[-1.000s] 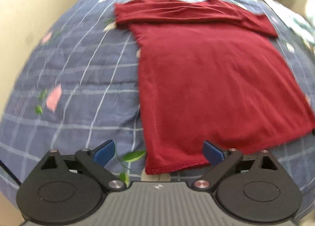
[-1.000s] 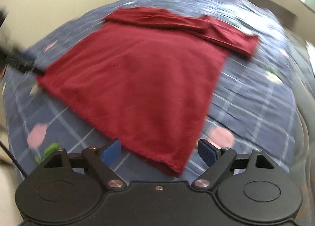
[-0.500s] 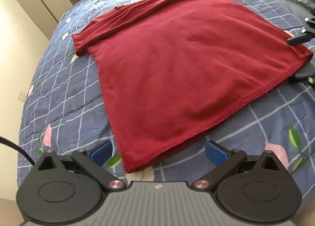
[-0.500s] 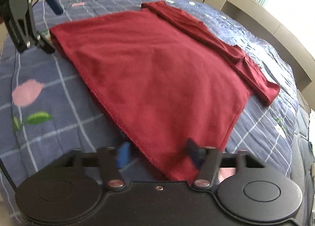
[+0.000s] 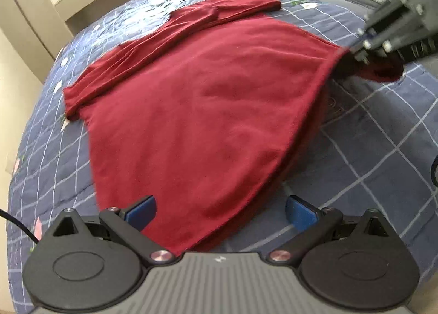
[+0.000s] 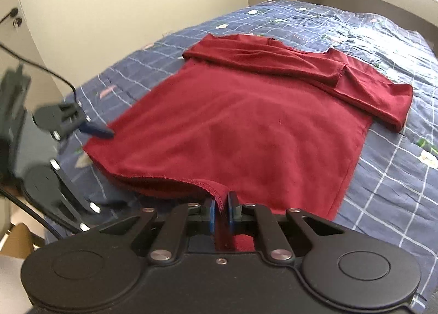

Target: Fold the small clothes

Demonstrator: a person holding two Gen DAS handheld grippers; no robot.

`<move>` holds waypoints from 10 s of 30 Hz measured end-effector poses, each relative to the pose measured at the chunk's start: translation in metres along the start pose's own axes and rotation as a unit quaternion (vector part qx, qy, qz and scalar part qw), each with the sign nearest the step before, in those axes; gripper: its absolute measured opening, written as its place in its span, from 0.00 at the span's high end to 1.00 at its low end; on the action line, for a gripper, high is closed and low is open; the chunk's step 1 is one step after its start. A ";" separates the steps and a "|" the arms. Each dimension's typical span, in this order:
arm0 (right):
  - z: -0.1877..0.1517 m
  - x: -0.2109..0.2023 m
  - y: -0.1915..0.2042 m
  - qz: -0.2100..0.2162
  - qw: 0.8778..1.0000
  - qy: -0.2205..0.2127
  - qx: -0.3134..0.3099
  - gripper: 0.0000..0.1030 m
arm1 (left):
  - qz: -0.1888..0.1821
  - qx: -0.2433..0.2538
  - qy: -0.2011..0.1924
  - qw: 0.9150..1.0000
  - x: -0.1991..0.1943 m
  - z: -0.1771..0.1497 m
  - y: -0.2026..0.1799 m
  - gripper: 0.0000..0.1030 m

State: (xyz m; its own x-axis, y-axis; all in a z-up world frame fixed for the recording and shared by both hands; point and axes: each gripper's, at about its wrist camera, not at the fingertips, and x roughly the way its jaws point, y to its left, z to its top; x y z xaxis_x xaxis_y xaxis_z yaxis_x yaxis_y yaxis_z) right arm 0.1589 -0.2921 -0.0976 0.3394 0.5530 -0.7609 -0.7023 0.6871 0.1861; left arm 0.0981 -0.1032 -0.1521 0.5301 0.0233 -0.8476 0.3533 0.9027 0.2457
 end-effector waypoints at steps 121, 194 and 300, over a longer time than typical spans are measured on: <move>0.280 0.221 -0.233 -0.142 0.985 0.069 -0.072 0.88 | -0.103 -0.176 0.022 0.979 0.242 0.263 0.343 0.96; 0.176 0.167 -0.174 -0.379 0.912 -0.146 0.062 0.01 | 0.079 -0.365 -0.109 0.921 0.205 0.193 0.328 0.00; 0.154 0.242 -0.068 -0.288 0.949 -0.128 0.015 0.00 | 0.148 -0.385 -0.155 0.898 0.177 0.053 0.234 0.00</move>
State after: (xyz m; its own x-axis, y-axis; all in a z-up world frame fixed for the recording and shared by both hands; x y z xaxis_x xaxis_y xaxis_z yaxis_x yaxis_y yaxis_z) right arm 0.3848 -0.1323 -0.1988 0.8043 0.1758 -0.5676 -0.3380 0.9210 -0.1937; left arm 0.3153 0.0893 -0.2195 0.7443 0.2973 -0.5980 -0.4124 0.9089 -0.0615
